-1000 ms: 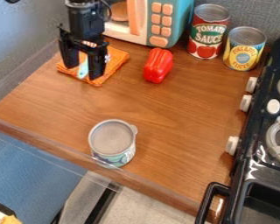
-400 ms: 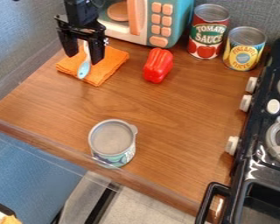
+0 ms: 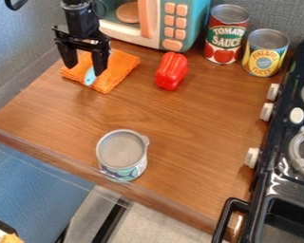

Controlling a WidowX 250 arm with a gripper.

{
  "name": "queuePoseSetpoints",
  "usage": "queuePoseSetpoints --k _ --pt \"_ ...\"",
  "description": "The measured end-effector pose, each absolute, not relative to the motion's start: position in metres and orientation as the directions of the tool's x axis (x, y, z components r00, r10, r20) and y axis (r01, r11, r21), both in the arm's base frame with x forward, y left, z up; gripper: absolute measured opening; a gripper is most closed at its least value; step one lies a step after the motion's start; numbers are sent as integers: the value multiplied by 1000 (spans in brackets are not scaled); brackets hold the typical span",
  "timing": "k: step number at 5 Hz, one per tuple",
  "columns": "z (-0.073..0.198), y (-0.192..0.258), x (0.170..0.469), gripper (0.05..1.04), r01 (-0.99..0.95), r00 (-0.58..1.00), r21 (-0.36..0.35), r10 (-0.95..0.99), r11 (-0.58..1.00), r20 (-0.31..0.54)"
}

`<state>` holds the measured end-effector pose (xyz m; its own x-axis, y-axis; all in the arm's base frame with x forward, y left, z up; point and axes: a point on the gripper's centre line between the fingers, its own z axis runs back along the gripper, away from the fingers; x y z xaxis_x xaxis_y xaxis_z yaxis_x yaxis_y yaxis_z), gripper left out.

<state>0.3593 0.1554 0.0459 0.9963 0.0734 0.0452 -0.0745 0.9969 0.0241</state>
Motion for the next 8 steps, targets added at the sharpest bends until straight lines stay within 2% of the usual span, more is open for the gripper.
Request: queuePoseSetpoints --k 1,2,3,4,5,6,7,8 --pt "44 158 359 983 -94 995 43 92 995 47" --pt "38 155 358 887 -93 995 57 91 994 30" --pt "37 153 358 731 -95 995 62 94 993 32" --pt "28 153 356 757 -106 994 62 106 992 14" --pt "26 153 356 689 -103 995 68 103 992 7" --pt "23 151 356 408 -98 995 69 98 993 -1" --pt "23 150 356 360 -89 996 61 90 994 -2" --pt "25 146 351 360 -79 997 48 79 996 4"
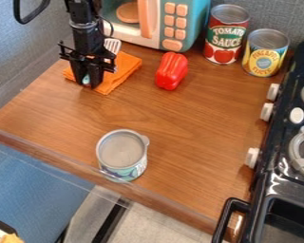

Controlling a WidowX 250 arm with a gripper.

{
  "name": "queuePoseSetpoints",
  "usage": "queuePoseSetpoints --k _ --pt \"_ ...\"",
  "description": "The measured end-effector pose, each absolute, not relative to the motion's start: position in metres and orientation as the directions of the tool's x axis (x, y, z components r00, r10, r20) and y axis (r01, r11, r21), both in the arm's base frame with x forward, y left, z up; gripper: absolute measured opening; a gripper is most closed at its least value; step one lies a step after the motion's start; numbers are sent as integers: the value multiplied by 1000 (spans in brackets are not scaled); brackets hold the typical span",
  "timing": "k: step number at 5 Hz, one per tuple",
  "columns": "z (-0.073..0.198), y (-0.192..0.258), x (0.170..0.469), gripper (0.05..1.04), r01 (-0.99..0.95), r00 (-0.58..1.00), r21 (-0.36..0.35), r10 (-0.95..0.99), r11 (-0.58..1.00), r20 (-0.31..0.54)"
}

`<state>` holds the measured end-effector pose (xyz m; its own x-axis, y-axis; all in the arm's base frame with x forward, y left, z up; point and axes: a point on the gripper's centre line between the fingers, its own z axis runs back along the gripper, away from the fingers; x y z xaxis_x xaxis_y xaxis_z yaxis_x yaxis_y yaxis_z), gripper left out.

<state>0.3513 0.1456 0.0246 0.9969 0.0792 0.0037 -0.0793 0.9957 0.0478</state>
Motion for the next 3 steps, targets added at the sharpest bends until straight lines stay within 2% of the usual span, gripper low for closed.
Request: queuePoseSetpoints --k 1,3 --pt "38 144 350 360 -74 997 45 72 996 34" --pt "37 142 347 359 -75 997 42 73 996 35"
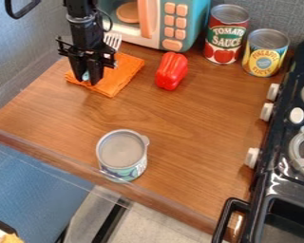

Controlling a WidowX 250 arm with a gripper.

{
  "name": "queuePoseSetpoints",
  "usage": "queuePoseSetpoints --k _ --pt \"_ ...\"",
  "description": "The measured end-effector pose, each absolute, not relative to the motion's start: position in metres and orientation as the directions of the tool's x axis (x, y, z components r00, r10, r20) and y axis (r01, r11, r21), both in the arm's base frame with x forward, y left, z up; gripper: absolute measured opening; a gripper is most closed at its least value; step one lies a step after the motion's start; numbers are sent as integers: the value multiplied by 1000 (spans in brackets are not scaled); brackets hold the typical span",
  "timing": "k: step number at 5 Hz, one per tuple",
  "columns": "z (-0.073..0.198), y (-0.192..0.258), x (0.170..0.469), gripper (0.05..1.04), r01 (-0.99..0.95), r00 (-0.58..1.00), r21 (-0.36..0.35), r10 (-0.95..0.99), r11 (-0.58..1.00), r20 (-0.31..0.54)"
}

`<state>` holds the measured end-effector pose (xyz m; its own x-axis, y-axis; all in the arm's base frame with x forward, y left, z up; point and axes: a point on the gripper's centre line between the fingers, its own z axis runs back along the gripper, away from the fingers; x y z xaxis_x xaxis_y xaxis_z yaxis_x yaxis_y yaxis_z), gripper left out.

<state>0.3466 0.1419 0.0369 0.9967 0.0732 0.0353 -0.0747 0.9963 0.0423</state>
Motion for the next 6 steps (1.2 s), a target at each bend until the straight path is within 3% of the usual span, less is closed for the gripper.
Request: queuePoseSetpoints --k 1,3,6 --pt "43 137 343 359 -65 997 44 63 997 44" --pt "73 68 324 359 76 994 7 -76 997 75" --pt "48 -33 315 359 180 983 -19 -179 983 36"
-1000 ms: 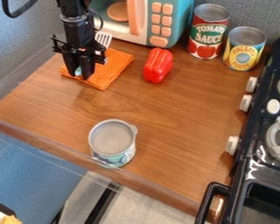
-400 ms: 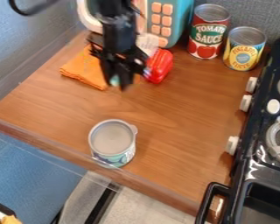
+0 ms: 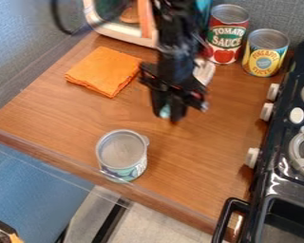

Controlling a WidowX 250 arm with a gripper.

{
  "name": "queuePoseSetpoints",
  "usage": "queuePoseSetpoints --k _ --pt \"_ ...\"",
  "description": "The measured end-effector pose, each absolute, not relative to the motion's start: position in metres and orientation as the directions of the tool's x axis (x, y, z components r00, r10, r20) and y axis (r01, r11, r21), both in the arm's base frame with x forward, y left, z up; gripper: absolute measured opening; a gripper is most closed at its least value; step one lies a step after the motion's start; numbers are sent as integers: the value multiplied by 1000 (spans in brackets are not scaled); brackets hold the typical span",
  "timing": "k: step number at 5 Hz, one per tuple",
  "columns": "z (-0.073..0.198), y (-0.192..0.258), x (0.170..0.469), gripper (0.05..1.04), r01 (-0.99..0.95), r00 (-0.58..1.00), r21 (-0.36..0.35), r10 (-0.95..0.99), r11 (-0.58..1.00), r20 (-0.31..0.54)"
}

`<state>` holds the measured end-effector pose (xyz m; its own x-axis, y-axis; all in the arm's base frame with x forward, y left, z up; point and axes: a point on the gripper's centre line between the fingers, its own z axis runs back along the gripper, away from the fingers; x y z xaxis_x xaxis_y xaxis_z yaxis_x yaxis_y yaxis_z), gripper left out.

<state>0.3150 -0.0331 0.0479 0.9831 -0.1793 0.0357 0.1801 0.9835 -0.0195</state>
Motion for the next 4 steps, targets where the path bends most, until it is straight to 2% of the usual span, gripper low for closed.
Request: queuePoseSetpoints --k 1,3,4 --pt "30 -45 321 409 161 987 -34 -161 986 6" --pt "26 -47 322 978 160 987 -24 -160 987 -7" --pt "44 -46 318 1007 157 987 -22 -156 987 36"
